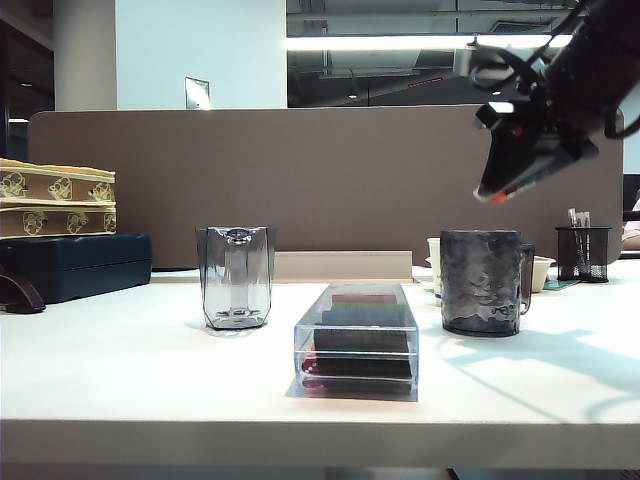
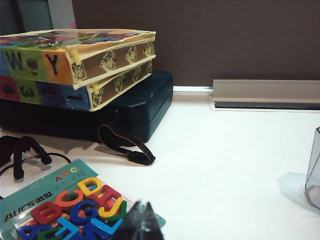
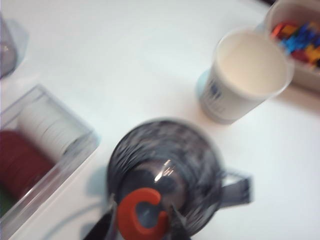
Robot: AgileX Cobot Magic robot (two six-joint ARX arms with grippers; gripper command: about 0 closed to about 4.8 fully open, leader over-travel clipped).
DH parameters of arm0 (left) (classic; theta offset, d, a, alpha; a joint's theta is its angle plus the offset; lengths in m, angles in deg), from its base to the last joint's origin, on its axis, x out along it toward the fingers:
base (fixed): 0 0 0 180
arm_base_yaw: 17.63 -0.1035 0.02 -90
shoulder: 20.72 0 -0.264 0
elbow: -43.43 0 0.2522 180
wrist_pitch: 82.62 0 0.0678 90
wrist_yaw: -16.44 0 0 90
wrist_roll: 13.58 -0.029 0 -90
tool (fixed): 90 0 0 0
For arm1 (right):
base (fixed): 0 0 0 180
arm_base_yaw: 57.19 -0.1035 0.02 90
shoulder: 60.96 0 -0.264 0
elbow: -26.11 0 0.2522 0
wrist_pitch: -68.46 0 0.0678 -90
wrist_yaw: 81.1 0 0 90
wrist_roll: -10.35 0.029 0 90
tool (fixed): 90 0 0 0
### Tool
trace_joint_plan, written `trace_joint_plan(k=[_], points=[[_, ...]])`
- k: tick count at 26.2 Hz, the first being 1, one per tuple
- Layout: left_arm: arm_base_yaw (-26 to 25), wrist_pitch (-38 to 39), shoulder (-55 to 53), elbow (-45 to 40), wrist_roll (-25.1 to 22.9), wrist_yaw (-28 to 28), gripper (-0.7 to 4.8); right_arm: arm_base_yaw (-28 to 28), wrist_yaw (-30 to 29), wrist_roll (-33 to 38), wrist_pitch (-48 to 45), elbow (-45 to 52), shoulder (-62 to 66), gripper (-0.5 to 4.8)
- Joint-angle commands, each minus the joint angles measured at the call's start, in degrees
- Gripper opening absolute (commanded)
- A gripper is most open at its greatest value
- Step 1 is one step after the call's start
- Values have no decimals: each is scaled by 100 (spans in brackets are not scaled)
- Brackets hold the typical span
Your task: Pick up the letter "c" and put it in the paper cup.
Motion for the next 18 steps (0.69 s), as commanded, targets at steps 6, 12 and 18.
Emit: trace_joint_plan(k=[6, 12, 18], points=[[0, -70, -2, 22, 20, 2, -6, 94, 483, -168, -828, -214, 79, 104], [0, -70, -2, 24, 17, 2, -6, 175, 494, -212, -828, -446, 444, 104], [0, -70, -2, 24, 20, 0, -6, 195, 494, -295, -850, -1128, 1016, 104]])
